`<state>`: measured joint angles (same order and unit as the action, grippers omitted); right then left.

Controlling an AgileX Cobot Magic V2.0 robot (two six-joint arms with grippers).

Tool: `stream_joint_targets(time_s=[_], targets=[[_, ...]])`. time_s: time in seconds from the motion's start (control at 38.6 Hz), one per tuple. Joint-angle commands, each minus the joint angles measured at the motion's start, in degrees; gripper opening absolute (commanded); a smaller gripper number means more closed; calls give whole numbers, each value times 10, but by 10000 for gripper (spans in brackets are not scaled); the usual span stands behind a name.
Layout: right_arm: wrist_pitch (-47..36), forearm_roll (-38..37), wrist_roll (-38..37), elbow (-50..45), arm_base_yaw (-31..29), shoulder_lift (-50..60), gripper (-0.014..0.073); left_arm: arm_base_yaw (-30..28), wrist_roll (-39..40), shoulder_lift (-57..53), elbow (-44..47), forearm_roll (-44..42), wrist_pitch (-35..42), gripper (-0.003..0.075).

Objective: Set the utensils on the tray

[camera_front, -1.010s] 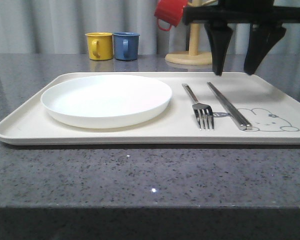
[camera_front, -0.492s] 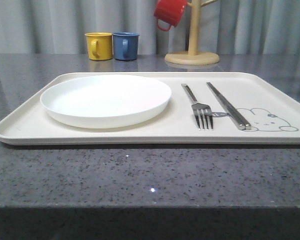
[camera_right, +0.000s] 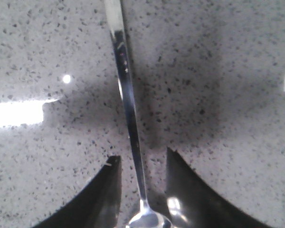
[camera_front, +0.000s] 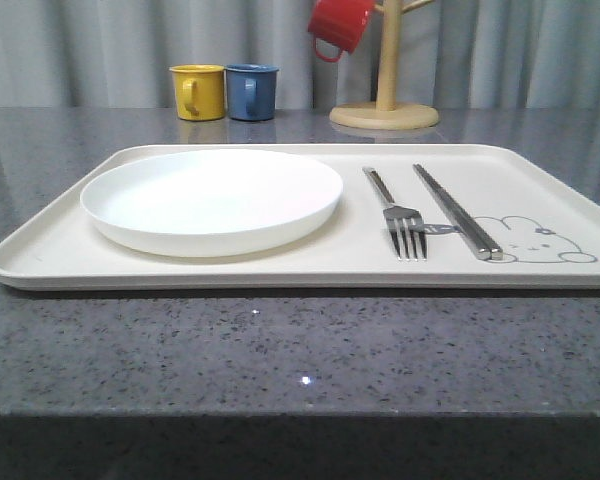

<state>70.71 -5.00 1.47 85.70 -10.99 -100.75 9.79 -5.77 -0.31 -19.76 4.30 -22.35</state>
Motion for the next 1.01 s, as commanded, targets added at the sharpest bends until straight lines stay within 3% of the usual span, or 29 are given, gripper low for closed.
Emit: stream_joint_targets(time_s=[0.0, 0.49, 0.54, 0.73, 0.98], targets=[[29, -4, 7, 11, -4, 12, 256, -1, 6, -8, -15, 6, 46, -18], [26, 2, 15, 11, -4, -30, 249, -1, 6, -8, -15, 6, 46, -18], [27, 2, 15, 11, -4, -30, 206, -1, 6, -8, -15, 6, 46, -18], [31, 2, 15, 12, -4, -23, -66, -1, 6, -8, -15, 6, 46, -18], [51, 3, 2, 13, -4, 26, -66, -1, 6, -8, -15, 6, 46, -18]])
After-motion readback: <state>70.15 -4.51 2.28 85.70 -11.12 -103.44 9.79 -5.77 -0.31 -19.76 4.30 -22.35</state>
